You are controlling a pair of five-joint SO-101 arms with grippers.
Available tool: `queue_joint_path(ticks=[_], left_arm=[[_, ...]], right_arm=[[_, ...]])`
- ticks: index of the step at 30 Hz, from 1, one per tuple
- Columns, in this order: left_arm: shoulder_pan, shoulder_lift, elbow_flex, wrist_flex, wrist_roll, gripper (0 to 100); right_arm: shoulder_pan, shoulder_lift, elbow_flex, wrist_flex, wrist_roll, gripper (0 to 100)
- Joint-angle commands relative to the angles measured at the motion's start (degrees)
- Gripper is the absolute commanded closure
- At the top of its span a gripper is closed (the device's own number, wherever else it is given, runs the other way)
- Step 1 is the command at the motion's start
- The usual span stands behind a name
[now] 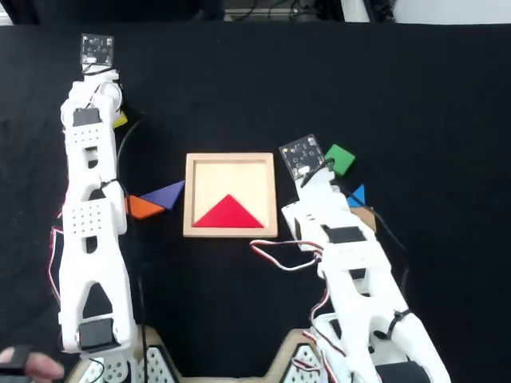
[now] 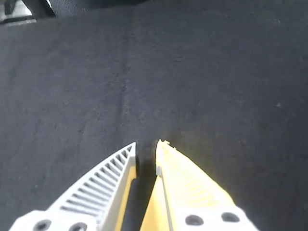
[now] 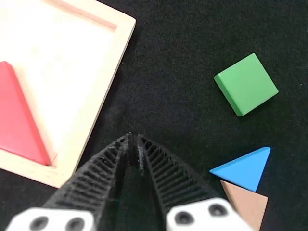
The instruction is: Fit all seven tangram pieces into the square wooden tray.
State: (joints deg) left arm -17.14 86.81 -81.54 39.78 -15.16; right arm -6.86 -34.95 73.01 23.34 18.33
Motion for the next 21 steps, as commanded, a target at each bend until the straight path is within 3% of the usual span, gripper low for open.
queue_joint_path(ticks=[1,8,15,21], left_arm=[[-2.1,-1.1,-2.3,9.2,-3.5,91],[-3.0,-1.1,-14.0,33.1,-12.2,92],[-2.5,-8.2,-14.0,60.0,-24.9,92],[-5.9,-14.1,-13.9,61.1,-24.0,92]], right_arm=[[0.4,-1.6,0.0,-1.0,0.6,98.6],[-1.1,-1.6,0.2,-1.0,0.6,98.6],[-1.1,-1.6,0.2,-1.0,0.6,98.6],[-1.1,-1.7,0.2,-1.0,0.6,98.6]])
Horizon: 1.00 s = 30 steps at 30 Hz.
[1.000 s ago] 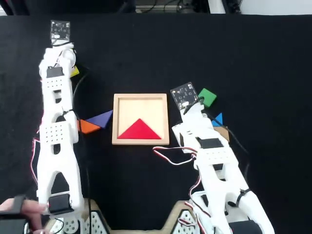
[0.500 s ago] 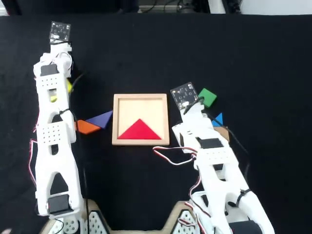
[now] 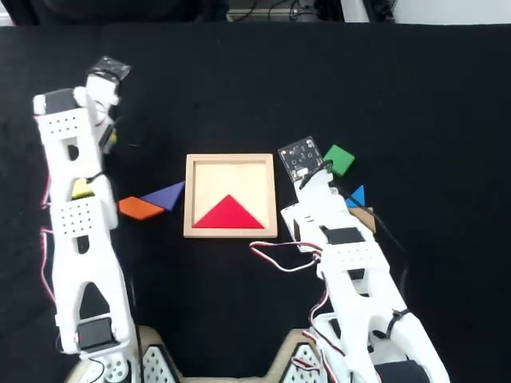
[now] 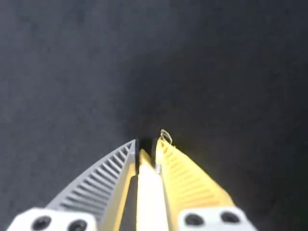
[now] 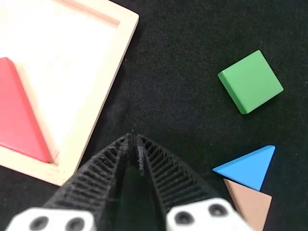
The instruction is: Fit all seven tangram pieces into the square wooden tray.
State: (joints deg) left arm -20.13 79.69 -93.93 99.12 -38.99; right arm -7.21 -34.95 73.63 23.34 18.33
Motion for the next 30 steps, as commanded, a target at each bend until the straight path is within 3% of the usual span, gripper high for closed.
queue_joint_path(ticks=[1,8,12,16,21,27,30], left_arm=[[-3.5,-8.4,-1.5,1.8,-0.1,92],[-8.5,-20.7,-1.1,1.8,9.5,91],[-12.1,-24.7,5.9,1.9,9.3,90],[-13.4,-32.3,23.2,2.0,2.8,87],[-11.6,-47.6,48.7,1.4,1.5,87],[-11.5,-52.7,72.7,-20.9,1.5,87],[-11.0,-53.0,81.1,-28.0,1.6,87]], right_arm=[[-0.8,-1.7,-0.4,-1.0,0.6,98.6],[-0.8,-1.7,-0.4,-1.0,0.6,98.6],[-0.8,-1.7,-0.4,-1.0,0.6,98.6],[-0.8,-1.8,-0.4,-0.9,0.6,98.6],[-0.8,-1.8,-0.4,-0.8,0.6,98.6],[-0.8,-1.8,-0.4,-0.6,0.6,98.6],[-0.8,-1.8,-0.4,-0.6,0.6,98.6]])
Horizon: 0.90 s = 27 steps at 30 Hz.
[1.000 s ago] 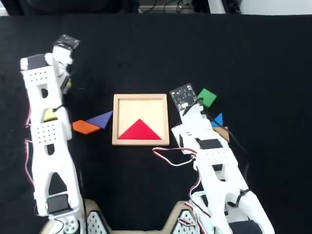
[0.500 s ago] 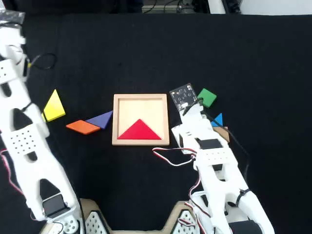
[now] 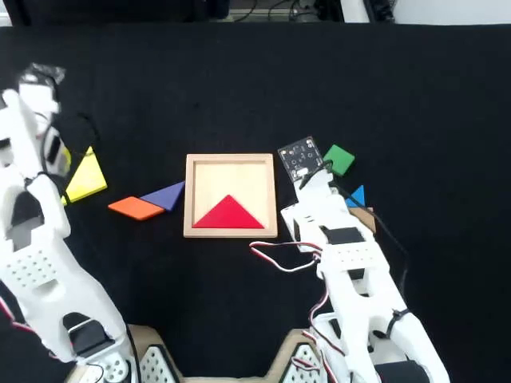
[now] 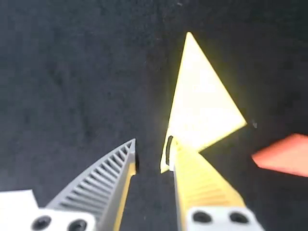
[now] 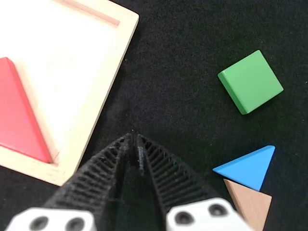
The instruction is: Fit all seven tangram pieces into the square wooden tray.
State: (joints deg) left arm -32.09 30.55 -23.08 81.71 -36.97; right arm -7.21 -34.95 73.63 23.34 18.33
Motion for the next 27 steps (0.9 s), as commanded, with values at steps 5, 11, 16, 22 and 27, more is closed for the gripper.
queue_joint_path(ticks=[5,11,16,22,27], left_arm=[[5.2,-4.2,15.7,-12.8,4.1,87],[8.1,-5.4,15.6,-12.7,4.3,87],[9.0,-9.8,17.9,-13.2,4.9,87],[8.8,-9.9,19.2,-14.3,4.8,87],[8.9,-9.9,22.6,-17.2,3.3,86]], right_arm=[[-0.8,-1.8,-0.4,-0.6,0.6,98.6],[-0.8,-1.8,-0.4,-0.6,0.6,98.6],[-0.8,-1.8,-0.4,-0.6,0.6,98.6],[-0.8,-1.9,-0.4,-0.6,0.6,98.6],[-0.8,-1.9,-0.4,-0.6,0.6,98.6]])
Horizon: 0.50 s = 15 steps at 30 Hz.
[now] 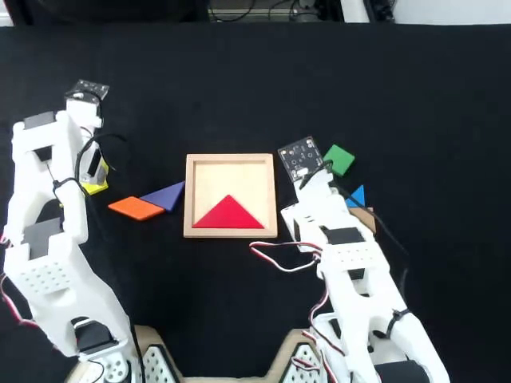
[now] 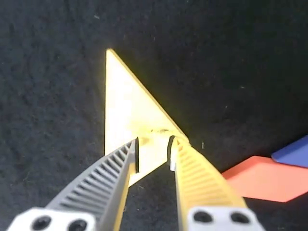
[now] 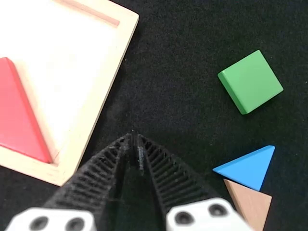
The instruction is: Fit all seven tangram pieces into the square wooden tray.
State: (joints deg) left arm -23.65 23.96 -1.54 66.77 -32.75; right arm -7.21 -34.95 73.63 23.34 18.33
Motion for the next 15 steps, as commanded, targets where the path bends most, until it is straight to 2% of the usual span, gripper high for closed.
queue_joint_path(ticks=[1,9,15], left_arm=[[0.4,-3.3,1.5,-2.8,-2.0,85],[-1.3,-3.3,2.2,-3.0,-3.4,76],[-1.9,-4.0,2.1,-3.2,-3.5,74]], right_arm=[[-0.8,-1.9,-0.4,-0.6,0.6,98.6],[-0.8,-1.8,-0.4,-0.6,0.6,98.6],[-0.8,-1.7,-0.4,-0.6,0.6,98.6]])
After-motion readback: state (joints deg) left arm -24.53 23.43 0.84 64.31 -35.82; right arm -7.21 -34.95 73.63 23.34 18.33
